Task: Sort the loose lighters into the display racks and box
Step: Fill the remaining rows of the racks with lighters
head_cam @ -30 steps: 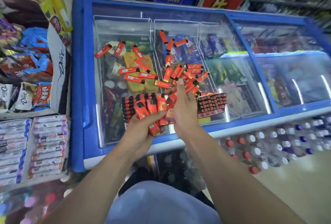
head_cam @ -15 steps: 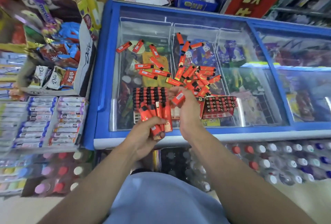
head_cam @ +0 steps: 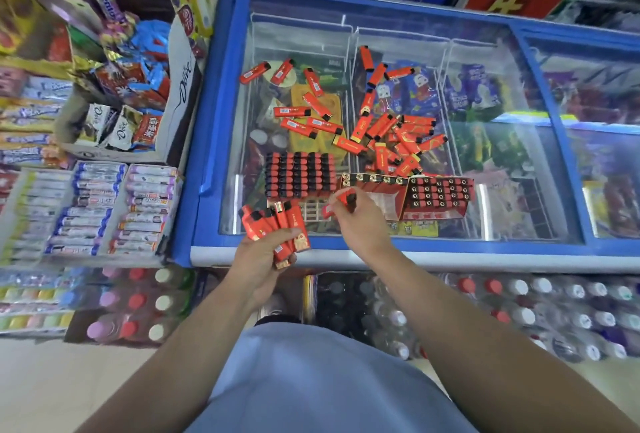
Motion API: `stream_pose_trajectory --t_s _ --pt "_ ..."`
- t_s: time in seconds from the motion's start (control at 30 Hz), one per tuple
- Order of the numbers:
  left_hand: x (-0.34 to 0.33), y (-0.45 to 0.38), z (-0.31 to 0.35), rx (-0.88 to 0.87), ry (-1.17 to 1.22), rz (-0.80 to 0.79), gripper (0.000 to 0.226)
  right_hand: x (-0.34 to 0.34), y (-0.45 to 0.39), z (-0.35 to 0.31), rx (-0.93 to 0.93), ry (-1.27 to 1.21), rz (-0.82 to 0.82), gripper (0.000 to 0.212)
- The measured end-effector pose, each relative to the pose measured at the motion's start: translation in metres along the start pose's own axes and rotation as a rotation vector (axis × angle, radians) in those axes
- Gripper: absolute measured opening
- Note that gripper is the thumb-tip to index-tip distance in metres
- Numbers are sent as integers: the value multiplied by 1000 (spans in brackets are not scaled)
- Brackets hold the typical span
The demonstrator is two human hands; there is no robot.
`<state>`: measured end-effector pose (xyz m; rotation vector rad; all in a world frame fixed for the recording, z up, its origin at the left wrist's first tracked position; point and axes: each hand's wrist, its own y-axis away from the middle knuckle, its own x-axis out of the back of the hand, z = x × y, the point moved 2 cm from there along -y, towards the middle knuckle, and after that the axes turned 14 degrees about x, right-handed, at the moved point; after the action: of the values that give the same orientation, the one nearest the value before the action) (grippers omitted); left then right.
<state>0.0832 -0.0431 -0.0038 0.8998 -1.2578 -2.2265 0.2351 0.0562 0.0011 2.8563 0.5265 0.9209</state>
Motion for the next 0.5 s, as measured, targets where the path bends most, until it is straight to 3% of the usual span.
stream_pose_trajectory --t_s 0.1,0.2,0.33,0.5 --pt "4 -5 3 2 -27 -1 22 -4 -1 -2 39 44 -31 11" --pt "7 -11 6 2 -41 -9 23 -12 -2 0 3 -5 77 8" --pt "8 -18 7 -10 -65 -23 25 -24 -3 0 -150 -241 327 12" --pt "9 -22 7 -17 -83 -32 24 -42 -5 0 -350 -628 332 11"
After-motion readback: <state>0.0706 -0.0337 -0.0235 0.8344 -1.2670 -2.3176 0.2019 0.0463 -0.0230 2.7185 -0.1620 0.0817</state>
